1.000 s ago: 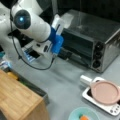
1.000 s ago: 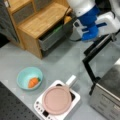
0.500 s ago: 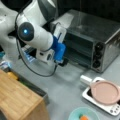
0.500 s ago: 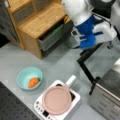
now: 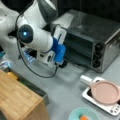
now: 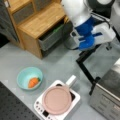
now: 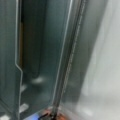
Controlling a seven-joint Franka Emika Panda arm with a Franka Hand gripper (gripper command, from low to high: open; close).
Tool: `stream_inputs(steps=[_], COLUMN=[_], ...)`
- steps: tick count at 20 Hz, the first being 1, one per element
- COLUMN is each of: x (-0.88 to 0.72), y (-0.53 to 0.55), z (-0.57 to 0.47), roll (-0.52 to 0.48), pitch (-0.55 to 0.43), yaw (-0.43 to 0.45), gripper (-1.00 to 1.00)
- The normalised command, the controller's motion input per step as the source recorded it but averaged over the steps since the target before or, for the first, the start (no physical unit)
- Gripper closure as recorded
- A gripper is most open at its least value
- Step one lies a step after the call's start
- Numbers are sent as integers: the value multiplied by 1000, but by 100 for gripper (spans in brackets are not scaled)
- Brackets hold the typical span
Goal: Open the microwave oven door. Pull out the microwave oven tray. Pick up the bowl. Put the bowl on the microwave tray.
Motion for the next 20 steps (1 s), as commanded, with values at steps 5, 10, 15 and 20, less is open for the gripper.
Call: stream_inputs(steps=[5, 10, 15, 20], x=[59, 103, 138, 153], y=[-415, -379, -221, -187], z=[-292, -212, -60, -2], roll=[167, 175, 141, 122], pitch=[-108, -56, -22, -13], yaw=[122, 147, 149, 166], gripper=[-100, -100, -100, -100])
